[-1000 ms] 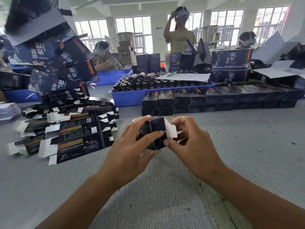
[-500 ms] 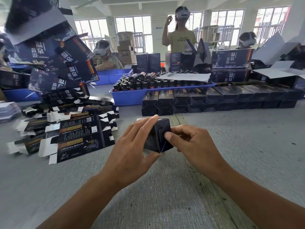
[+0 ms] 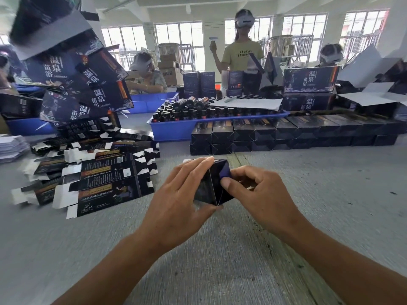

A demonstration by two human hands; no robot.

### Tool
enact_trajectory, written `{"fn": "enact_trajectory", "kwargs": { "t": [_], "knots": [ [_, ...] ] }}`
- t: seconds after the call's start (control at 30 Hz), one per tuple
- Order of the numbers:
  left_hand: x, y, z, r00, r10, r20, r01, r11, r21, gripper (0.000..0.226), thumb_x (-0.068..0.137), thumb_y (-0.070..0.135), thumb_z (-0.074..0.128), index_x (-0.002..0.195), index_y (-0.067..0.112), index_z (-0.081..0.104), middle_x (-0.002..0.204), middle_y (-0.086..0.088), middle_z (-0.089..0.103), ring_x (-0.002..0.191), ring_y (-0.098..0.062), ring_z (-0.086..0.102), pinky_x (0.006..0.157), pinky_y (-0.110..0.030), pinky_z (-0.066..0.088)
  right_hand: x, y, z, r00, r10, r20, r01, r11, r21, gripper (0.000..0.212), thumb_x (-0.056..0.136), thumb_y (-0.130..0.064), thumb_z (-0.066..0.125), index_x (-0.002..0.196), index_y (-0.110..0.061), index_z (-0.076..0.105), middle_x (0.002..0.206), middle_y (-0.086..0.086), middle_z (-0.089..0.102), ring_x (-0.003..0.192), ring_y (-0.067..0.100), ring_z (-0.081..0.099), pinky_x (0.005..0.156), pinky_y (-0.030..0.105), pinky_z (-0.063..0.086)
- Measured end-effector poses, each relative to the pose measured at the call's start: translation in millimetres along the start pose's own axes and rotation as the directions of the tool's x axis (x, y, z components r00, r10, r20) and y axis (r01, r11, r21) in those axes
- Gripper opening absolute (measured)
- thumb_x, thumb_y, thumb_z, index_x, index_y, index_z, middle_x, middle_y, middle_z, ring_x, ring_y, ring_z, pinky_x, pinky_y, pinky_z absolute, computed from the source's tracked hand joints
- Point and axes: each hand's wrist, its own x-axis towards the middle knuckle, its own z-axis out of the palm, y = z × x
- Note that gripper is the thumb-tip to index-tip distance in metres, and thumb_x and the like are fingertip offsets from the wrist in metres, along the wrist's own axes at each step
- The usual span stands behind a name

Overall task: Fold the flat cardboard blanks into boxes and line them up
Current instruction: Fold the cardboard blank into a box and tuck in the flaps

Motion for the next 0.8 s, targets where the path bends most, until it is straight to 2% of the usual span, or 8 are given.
{"fn": "enact_trajectory", "kwargs": {
  "t": [0.2, 0.27, 0.33, 0.47, 0.6, 0.67, 0.73, 0.8],
  "knots": [
    [2, 4, 3, 0.996, 0.084, -0.006, -0.084, 0.996, 0.034, 0.078, 0.086, 0.053, 0.058, 0.150, 0.013, 0.038, 0.147, 0.002, 0.048, 0.138, -0.014, 0.040, 0.114, -0.010, 0.021, -5, 0, 4, 0.997, -0.018, 0.079, 0.022, 0.999, -0.045, 0.082, 0.072, -0.073, 0.067, 0.144, -0.048, 0.036, 0.111, -0.029, 0.057, 0.098, -0.010, 0.062, 0.071, 0.010, 0.055],
    [2, 3, 6, 0.990, 0.144, -0.002, -0.144, 0.989, 0.030, 0.076, 0.088, 0.046, 0.065, 0.151, 0.014, 0.037, 0.153, 0.001, 0.045, 0.144, -0.015, 0.037, 0.118, -0.015, 0.021, -5, 1, 6, 0.997, -0.038, 0.070, 0.042, 0.998, -0.055, 0.075, 0.077, -0.068, 0.067, 0.143, -0.053, 0.035, 0.111, -0.030, 0.057, 0.100, -0.007, 0.063, 0.077, 0.015, 0.058],
    [1, 1, 10, 0.982, 0.186, -0.013, -0.185, 0.982, 0.043, 0.079, 0.086, 0.037, 0.074, 0.152, 0.016, 0.035, 0.157, -0.002, 0.040, 0.148, -0.018, 0.033, 0.119, -0.028, 0.029, -3, 3, 6, 0.999, -0.040, 0.012, 0.040, 0.999, 0.010, 0.048, 0.084, -0.050, 0.070, 0.129, -0.049, 0.051, 0.106, -0.026, 0.064, 0.101, -0.003, 0.063, 0.078, 0.022, 0.060],
    [-1, -3, 12, 0.992, 0.092, -0.090, -0.087, 0.994, 0.062, 0.072, 0.086, 0.035, 0.072, 0.148, 0.018, 0.039, 0.156, -0.008, 0.039, 0.144, -0.026, 0.037, 0.114, -0.044, 0.037, 5, 8, -1, 0.982, 0.146, -0.115, -0.114, 0.962, 0.249, 0.030, 0.075, -0.034, 0.078, 0.100, -0.034, 0.062, 0.094, -0.011, 0.071, 0.087, 0.010, 0.071, 0.070, 0.029, 0.061],
    [1, -7, 10, 0.962, -0.200, -0.185, 0.187, 0.979, -0.084, 0.053, 0.096, 0.049, 0.052, 0.139, 0.017, 0.051, 0.144, -0.002, 0.047, 0.131, -0.006, 0.043, 0.103, -0.027, 0.037, 10, 9, -4, 0.961, 0.243, -0.127, -0.190, 0.924, 0.332, 0.028, 0.077, -0.028, 0.082, 0.095, -0.018, 0.063, 0.090, 0.003, 0.074, 0.083, 0.018, 0.073, 0.073, 0.032, 0.062],
    [5, -7, 5, 0.893, -0.440, -0.098, 0.378, 0.849, -0.370, 0.055, 0.094, 0.066, 0.045, 0.136, 0.031, 0.050, 0.133, 0.013, 0.052, 0.116, 0.012, 0.050, 0.091, -0.018, 0.044, 9, 9, -2, 0.966, 0.251, -0.057, -0.218, 0.915, 0.341, 0.030, 0.076, -0.025, 0.084, 0.094, -0.016, 0.062, 0.090, 0.007, 0.074, 0.084, 0.021, 0.072, 0.074, 0.036, 0.061],
    [8, -10, 2, 0.822, -0.565, 0.067, 0.467, 0.603, -0.647, 0.052, 0.082, 0.068, 0.052, 0.128, 0.042, 0.048, 0.122, 0.015, 0.063, 0.108, 0.009, 0.060, 0.082, -0.018, 0.055, 6, 9, 0, 0.972, 0.231, 0.045, -0.232, 0.912, 0.337, 0.034, 0.073, -0.023, 0.086, 0.094, -0.017, 0.060, 0.092, 0.007, 0.074, 0.084, 0.023, 0.071, 0.076, 0.038, 0.061],
    [10, -13, 2, 0.799, -0.589, 0.125, 0.450, 0.447, -0.773, 0.048, 0.086, 0.053, 0.060, 0.130, 0.040, 0.049, 0.113, 0.008, 0.073, 0.104, -0.002, 0.068, 0.078, -0.018, 0.058, 4, 8, 1, 0.969, 0.210, 0.132, -0.241, 0.921, 0.306, 0.037, 0.071, -0.023, 0.084, 0.098, -0.019, 0.059, 0.093, -0.001, 0.075, 0.084, 0.018, 0.072, 0.072, 0.028, 0.060]
  ]
}}
